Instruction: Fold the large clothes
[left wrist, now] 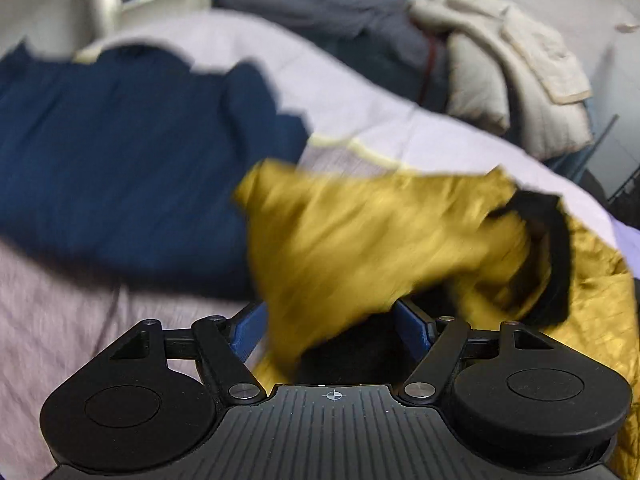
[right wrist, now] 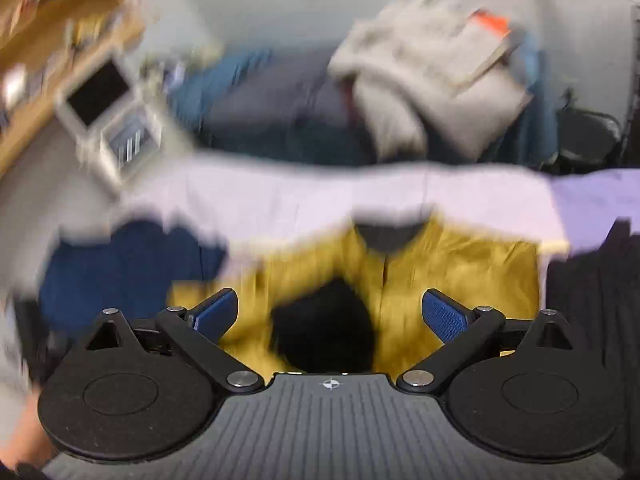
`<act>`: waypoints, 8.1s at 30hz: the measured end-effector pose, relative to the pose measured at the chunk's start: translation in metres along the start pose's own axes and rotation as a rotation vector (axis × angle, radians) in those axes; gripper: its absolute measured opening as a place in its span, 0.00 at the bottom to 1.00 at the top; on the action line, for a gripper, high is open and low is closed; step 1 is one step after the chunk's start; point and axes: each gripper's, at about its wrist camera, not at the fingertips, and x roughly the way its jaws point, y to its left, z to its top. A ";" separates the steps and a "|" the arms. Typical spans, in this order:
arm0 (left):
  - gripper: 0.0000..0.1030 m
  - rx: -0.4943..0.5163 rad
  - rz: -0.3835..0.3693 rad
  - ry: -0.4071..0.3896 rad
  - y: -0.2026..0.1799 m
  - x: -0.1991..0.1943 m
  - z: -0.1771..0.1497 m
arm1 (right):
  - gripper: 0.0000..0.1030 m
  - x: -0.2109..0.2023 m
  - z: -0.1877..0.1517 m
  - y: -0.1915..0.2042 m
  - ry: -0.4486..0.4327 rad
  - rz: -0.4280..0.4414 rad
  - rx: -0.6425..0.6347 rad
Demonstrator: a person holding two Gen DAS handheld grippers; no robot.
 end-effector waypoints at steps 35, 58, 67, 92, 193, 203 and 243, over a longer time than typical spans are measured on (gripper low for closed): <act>1.00 -0.243 0.263 -0.169 0.166 -0.011 0.018 | 0.96 0.116 -0.069 0.099 0.251 -0.059 -0.441; 1.00 -0.054 -0.047 0.075 0.039 -0.022 -0.111 | 0.26 0.166 -0.061 0.153 0.125 0.030 -0.685; 1.00 -0.078 -0.075 0.090 0.020 -0.015 -0.112 | 0.19 0.085 -0.005 0.060 -0.100 -0.218 -0.528; 1.00 0.038 -0.021 0.142 -0.019 -0.009 -0.129 | 0.82 -0.072 -0.050 -0.218 -0.103 -0.846 0.161; 1.00 0.273 -0.108 0.084 -0.075 -0.073 -0.098 | 0.87 -0.115 -0.130 -0.212 0.105 -0.200 0.387; 1.00 0.449 -0.188 0.189 -0.137 -0.064 -0.131 | 0.88 -0.139 -0.073 -0.313 -0.184 -0.338 0.590; 1.00 0.312 -0.083 0.182 -0.145 -0.063 -0.139 | 0.22 -0.209 -0.056 -0.393 -0.630 -0.235 0.695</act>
